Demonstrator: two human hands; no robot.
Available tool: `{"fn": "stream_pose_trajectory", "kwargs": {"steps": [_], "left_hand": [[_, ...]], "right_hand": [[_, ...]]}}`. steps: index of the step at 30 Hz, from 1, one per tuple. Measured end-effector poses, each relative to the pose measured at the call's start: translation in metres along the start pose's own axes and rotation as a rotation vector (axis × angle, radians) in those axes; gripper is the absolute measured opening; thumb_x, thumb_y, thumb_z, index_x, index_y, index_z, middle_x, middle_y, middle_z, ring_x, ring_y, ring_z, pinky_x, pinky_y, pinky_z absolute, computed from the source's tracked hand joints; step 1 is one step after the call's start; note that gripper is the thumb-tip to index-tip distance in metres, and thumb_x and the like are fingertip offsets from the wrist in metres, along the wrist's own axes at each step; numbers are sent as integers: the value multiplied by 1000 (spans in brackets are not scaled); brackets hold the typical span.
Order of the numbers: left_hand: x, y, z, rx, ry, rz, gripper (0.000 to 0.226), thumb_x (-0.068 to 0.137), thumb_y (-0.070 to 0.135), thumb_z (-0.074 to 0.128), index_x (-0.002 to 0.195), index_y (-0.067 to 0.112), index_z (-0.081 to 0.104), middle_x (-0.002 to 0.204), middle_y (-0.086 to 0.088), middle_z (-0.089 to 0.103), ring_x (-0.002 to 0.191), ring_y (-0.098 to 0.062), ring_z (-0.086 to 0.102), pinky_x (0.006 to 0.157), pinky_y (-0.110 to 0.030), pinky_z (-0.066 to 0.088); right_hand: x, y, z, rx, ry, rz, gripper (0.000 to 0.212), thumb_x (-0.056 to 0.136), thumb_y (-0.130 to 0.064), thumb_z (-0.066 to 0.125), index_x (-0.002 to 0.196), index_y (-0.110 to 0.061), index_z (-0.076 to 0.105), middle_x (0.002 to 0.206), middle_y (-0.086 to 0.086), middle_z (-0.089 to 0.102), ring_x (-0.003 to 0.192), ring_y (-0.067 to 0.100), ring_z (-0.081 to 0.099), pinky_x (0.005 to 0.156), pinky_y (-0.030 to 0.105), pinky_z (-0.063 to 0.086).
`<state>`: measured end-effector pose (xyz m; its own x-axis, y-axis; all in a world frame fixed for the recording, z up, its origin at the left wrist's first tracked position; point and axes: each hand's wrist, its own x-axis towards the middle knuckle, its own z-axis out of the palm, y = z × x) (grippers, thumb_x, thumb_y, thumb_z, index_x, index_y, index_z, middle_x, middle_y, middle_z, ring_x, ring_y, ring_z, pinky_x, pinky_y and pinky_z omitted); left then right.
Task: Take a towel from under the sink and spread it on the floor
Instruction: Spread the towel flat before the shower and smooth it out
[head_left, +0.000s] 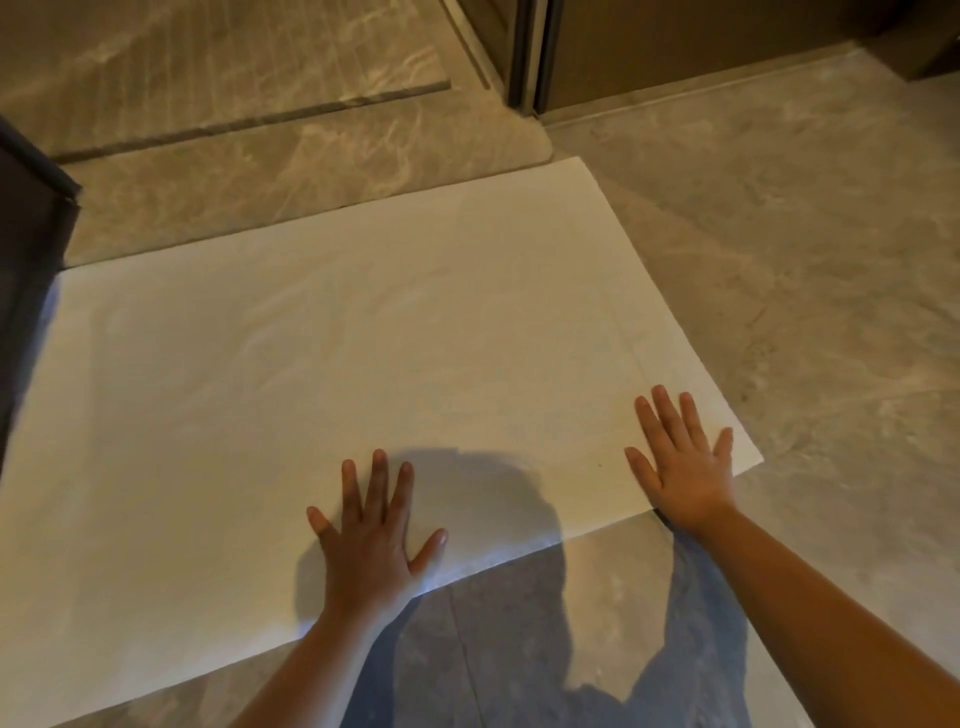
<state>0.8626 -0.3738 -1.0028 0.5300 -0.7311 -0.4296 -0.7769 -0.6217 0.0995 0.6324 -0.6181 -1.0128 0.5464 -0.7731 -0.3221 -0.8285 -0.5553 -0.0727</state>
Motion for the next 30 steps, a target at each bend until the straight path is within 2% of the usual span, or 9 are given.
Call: {"fn": "stream_pose_trajectory", "kwargs": {"steps": [5, 7, 10, 13, 16, 19, 22, 26, 30], "left_hand": [[0, -4, 4, -14, 21, 31, 89, 67, 78, -12, 140, 27, -11, 149, -5, -23, 137, -34, -22, 104, -69, 8], [-1, -7, 8, -47, 46, 35, 84, 64, 75, -19, 134, 29, -25, 143, -2, -35, 133, -28, -32, 108, -64, 1], [-13, -19, 6, -132, 79, 24, 90, 63, 70, -29, 139, 24, -13, 148, -4, -23, 135, -24, -25, 112, -56, -1], [-32, -44, 7, -196, 104, -52, 98, 67, 71, -24, 143, 18, 6, 153, -7, -6, 137, -23, -16, 113, -55, 3], [-46, -77, 6, -197, 112, -143, 97, 68, 71, -22, 144, 18, 8, 154, -8, -3, 138, -22, -13, 113, -55, 7], [-51, -117, 5, -137, 126, -168, 87, 74, 68, -15, 144, 21, 5, 154, -7, -9, 138, -23, -15, 113, -54, 7], [-57, -157, 6, -147, 148, -268, 67, 86, 58, 12, 144, 25, 5, 156, -6, -9, 136, -20, -20, 113, -57, 8], [-65, -185, 13, -117, 181, -335, 73, 73, 70, -15, 139, 38, -10, 149, 2, -17, 139, -21, -14, 110, -61, 6], [-70, -196, 22, -140, 194, -351, 71, 69, 75, -14, 134, 47, -16, 149, 6, -18, 138, -19, -15, 108, -63, 4]], "right_hand": [[1, -6, -5, -28, -29, 12, 63, 91, -55, 16, 142, -31, -12, 150, -7, -23, 141, 20, -16, 111, 60, 6], [-4, -22, -9, -16, -10, -27, 68, 85, -64, 3, 140, -30, -17, 149, -5, -25, 139, 20, -21, 112, 57, 3], [-12, -71, -18, 56, 30, -224, 73, 77, -71, -10, 137, -30, -16, 149, -1, -18, 139, 23, -15, 112, 55, 6], [-19, -133, -21, 87, 46, -444, 66, 90, -57, 18, 142, -16, 13, 151, 12, 13, 138, 37, 9, 105, 62, 24], [-20, -184, -8, 25, -4, -566, 66, 91, -47, 39, 144, -17, 13, 154, 11, 5, 139, 35, -2, 109, 60, 17], [-19, -227, 2, -35, -88, -660, 67, 92, -50, 31, 144, -23, -2, 156, 6, -9, 142, 29, -10, 114, 53, 4], [-22, -264, 8, -65, -133, -762, 68, 92, -50, 30, 144, -23, -4, 156, 6, -11, 142, 29, -12, 113, 54, 3], [-30, -304, 22, -140, -145, -888, 68, 91, -52, 28, 144, -23, -5, 156, 7, -11, 142, 32, -12, 111, 59, 3], [-39, -322, 32, -263, -151, -965, 69, 89, -56, 29, 144, -26, 2, 156, 7, -5, 142, 36, -4, 105, 67, 12]]}}
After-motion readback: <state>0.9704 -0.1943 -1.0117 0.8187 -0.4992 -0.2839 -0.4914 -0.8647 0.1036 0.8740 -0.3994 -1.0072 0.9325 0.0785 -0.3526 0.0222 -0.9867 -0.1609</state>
